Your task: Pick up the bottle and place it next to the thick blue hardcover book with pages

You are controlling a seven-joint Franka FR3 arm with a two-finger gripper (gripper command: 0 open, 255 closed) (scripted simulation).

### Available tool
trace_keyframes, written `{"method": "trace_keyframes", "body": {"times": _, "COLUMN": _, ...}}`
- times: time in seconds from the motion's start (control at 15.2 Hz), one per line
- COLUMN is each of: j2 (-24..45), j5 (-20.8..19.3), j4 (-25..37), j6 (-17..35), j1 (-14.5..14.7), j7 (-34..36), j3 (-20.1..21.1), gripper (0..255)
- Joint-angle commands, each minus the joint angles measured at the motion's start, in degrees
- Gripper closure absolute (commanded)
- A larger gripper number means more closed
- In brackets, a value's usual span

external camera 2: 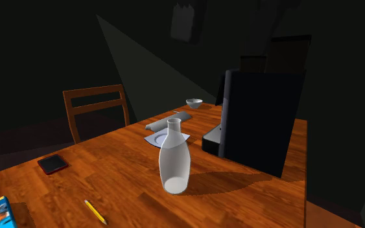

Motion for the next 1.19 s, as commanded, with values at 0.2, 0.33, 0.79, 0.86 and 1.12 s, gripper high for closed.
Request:
{"method": "trace_keyframes", "body": {"times": 0.2, "j2": 5.8, "j5": -0.7, "j4": 1.2, "j6": 3.6, "j1": -0.3, "j7": -1.6, "j3": -1.1, "gripper": 0}}
{"method": "trace_keyframes", "body": {"times": 0.33, "j2": 9.8, "j5": -1.1, "j4": 2.4, "j6": 5.8, "j1": -0.5, "j7": -2.6, "j3": -1.9, "gripper": 0}}
{"method": "trace_keyframes", "body": {"times": 0.79, "j2": 24.4, "j5": -1.8, "j4": 8.8, "j6": 11.9, "j1": -1.1, "j7": -6.1, "j3": -4.3, "gripper": 0}}
{"method": "trace_keyframes", "body": {"times": 0.86, "j2": 26.6, "j5": -1.8, "j4": 10.0, "j6": 12.6, "j1": -1.2, "j7": -6.6, "j3": -4.6, "gripper": 0}}
{"method": "trace_keyframes", "body": {"times": 1.12, "j2": 35.3, "j5": -1.6, "j4": 15.5, "j6": 14.7, "j1": -1.6, "j7": -8.5, "j3": -5.8, "gripper": 0}}
